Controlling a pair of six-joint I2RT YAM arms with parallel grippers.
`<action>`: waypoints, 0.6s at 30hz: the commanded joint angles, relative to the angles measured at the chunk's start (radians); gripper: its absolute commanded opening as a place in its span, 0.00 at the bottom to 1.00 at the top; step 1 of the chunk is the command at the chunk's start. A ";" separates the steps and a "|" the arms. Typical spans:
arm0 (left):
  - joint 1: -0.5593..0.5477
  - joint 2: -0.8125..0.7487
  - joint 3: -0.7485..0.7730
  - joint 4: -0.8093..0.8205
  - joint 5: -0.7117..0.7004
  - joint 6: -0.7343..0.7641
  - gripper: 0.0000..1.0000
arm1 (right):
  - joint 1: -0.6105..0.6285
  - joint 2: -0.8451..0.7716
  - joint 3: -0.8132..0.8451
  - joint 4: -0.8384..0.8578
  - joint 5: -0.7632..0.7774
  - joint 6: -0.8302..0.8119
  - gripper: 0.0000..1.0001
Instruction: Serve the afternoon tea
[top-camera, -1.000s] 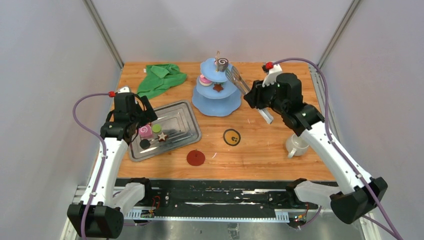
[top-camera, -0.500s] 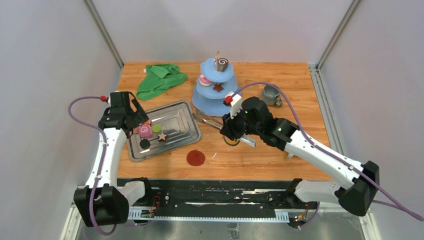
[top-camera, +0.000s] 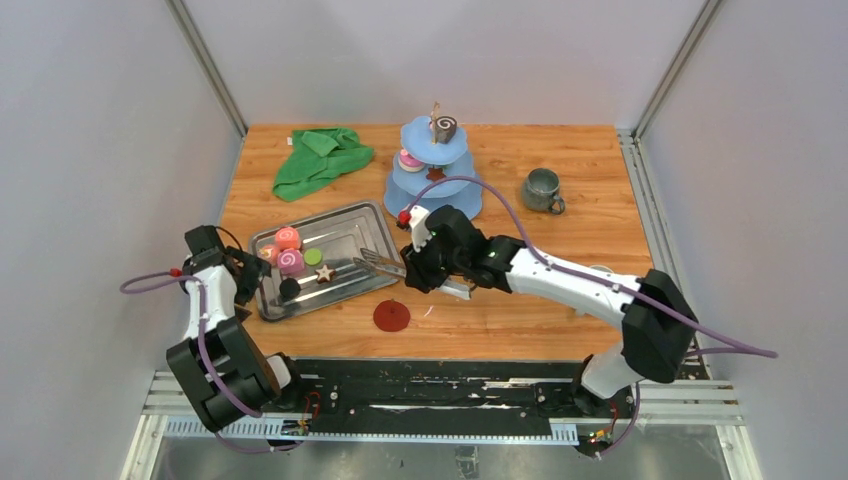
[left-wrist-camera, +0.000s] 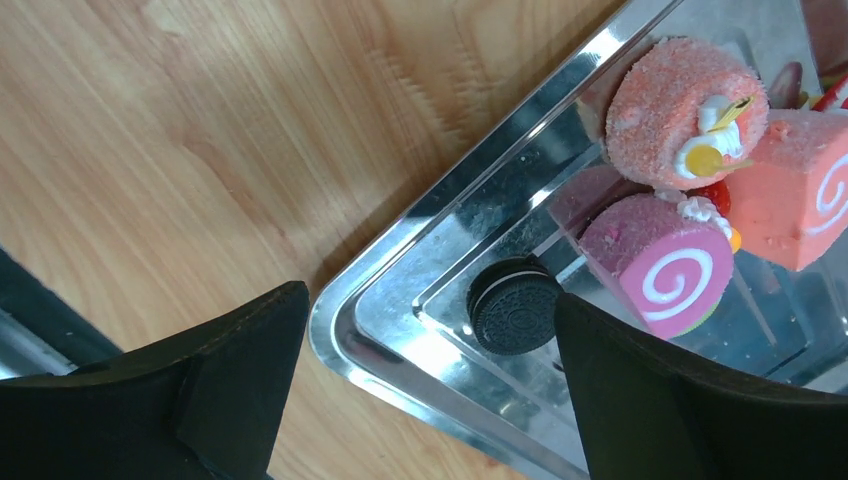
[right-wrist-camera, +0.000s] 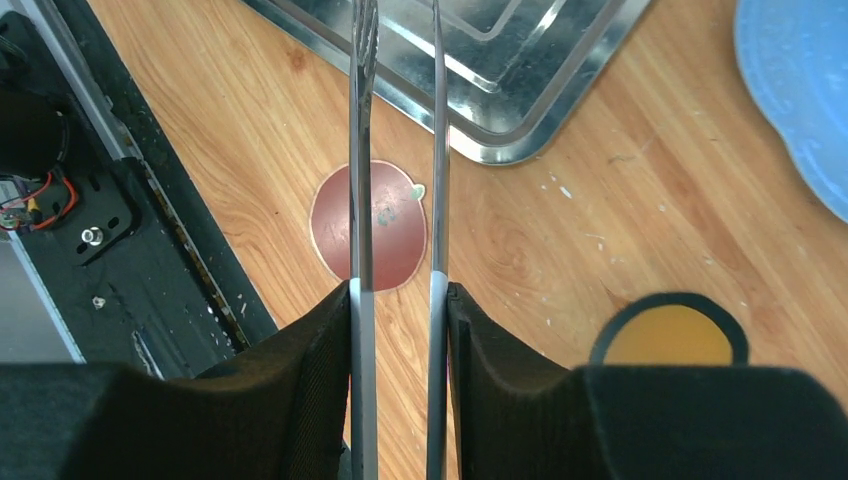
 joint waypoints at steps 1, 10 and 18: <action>0.018 0.028 -0.025 0.106 0.070 -0.070 0.98 | 0.040 0.072 0.077 0.055 0.002 -0.003 0.37; 0.029 -0.045 -0.054 0.204 0.140 -0.021 0.98 | 0.054 0.139 0.113 0.043 0.023 0.003 0.37; 0.029 -0.090 -0.019 0.233 -0.114 -0.116 0.97 | 0.055 0.115 0.122 0.027 0.030 0.005 0.37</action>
